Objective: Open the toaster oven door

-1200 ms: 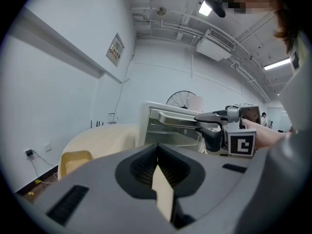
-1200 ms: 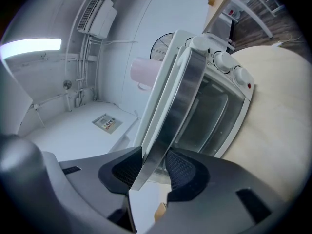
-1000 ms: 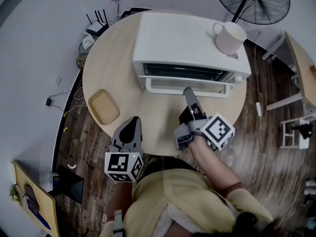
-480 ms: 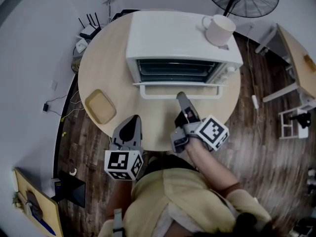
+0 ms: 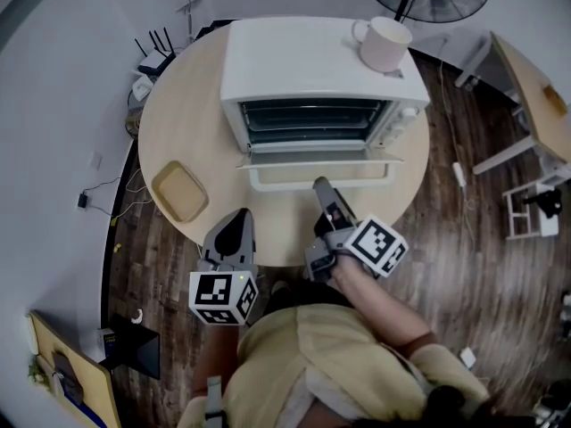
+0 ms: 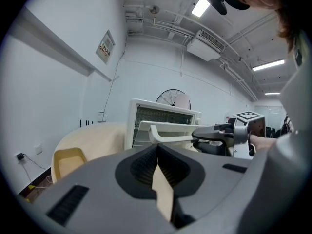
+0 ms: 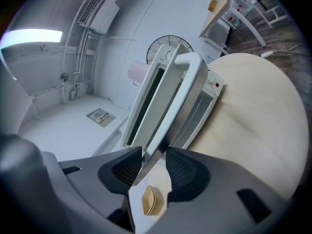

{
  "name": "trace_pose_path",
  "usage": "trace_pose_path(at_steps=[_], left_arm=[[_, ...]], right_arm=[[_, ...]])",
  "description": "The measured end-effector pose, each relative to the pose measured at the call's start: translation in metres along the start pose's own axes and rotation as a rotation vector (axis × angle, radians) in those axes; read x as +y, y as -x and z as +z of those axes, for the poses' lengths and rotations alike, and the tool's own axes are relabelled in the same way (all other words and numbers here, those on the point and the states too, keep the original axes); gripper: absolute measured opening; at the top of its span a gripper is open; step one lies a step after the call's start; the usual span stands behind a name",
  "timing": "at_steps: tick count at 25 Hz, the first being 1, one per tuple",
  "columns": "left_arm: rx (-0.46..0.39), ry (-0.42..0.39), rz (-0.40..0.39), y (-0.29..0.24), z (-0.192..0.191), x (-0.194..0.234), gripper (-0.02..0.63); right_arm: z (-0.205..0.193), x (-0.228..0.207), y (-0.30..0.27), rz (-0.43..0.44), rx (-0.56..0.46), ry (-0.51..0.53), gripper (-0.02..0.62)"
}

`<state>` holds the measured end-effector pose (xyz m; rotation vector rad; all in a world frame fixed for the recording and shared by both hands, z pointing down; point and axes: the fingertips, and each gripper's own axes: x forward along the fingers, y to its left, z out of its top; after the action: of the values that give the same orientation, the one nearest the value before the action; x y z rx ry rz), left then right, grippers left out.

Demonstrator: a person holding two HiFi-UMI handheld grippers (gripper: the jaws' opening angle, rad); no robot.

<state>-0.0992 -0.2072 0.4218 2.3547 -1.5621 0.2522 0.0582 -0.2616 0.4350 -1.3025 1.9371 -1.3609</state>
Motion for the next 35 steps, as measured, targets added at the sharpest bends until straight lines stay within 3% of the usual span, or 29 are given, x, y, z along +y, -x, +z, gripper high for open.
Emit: trace_pose_path(at_steps=[14,20,28,35], left_arm=[[0.036,0.001,-0.02,0.009,-0.02,-0.007,0.003],[0.052,0.009,-0.016,0.013,-0.03,-0.008,0.003],[0.086,0.017,-0.008,0.016,-0.045,-0.011,0.003],[0.109,0.021,-0.004,0.017,-0.055,-0.013,0.003]], right_arm=[[-0.031,-0.034,0.026,-0.129,0.041,0.04,0.144],[-0.046,-0.042,0.029,-0.119,0.048,-0.01,0.143],[-0.061,-0.065,0.04,-0.184,0.092,0.017,0.132],[-0.073,-0.081,0.04,-0.192,0.11,0.005,0.132]])
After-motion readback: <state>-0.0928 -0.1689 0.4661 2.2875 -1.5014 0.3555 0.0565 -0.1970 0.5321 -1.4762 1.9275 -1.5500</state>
